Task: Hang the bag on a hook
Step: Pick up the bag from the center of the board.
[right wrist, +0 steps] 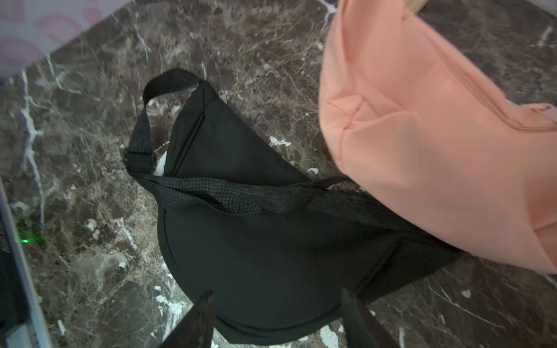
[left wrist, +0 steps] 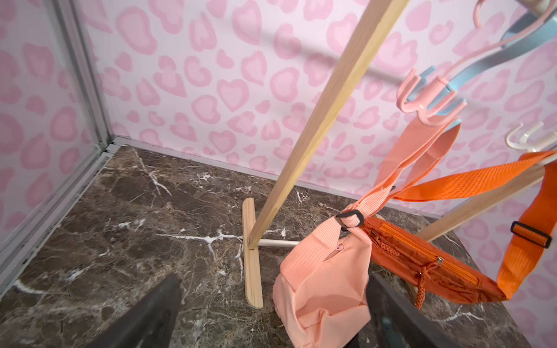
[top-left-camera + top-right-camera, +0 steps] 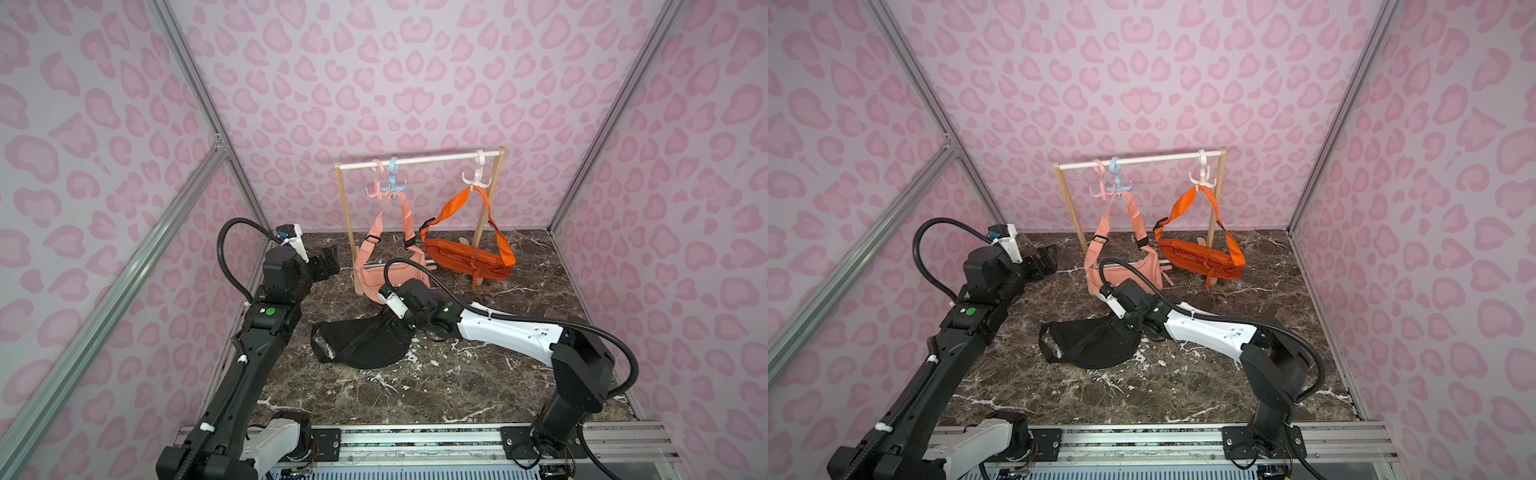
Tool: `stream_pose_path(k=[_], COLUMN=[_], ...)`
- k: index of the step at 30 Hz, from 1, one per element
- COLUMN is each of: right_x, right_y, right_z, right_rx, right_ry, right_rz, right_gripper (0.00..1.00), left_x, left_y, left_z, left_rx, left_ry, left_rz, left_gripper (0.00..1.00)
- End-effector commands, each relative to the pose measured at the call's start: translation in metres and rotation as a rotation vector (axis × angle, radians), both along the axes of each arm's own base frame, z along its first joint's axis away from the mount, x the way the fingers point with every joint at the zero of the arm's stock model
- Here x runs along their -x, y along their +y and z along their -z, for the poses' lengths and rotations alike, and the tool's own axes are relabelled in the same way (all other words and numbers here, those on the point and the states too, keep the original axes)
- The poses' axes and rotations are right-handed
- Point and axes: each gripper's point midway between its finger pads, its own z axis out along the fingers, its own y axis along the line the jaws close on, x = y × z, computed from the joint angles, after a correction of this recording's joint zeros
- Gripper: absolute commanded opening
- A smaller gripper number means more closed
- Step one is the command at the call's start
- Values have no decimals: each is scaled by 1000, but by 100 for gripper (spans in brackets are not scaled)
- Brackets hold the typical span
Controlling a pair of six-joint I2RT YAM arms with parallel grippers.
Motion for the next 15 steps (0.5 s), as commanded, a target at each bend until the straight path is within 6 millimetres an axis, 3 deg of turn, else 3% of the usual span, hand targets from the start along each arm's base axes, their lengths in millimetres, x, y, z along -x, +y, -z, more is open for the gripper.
stream_pose_path(k=[1,9,10,15], right_x=[6,-14,-22,-35], right_y=[-5,16,25,39], right_z=[29,63,56,71], right_rx=[170,264,250,293], right_ry=[-35,-76,-100,-113], right_rz=[-88,-138,-133,-160], right_gripper=[68,69,69,69], left_x=[9,32,33,38], left_y=[19,46,49,57], left_z=[-16,-3,0,0], left_rx=[75,98,102,112], left_ry=[-71,-59,-55,-53], left_rz=[-73,-166,-175,-201], left_gripper=[97,97,97,97])
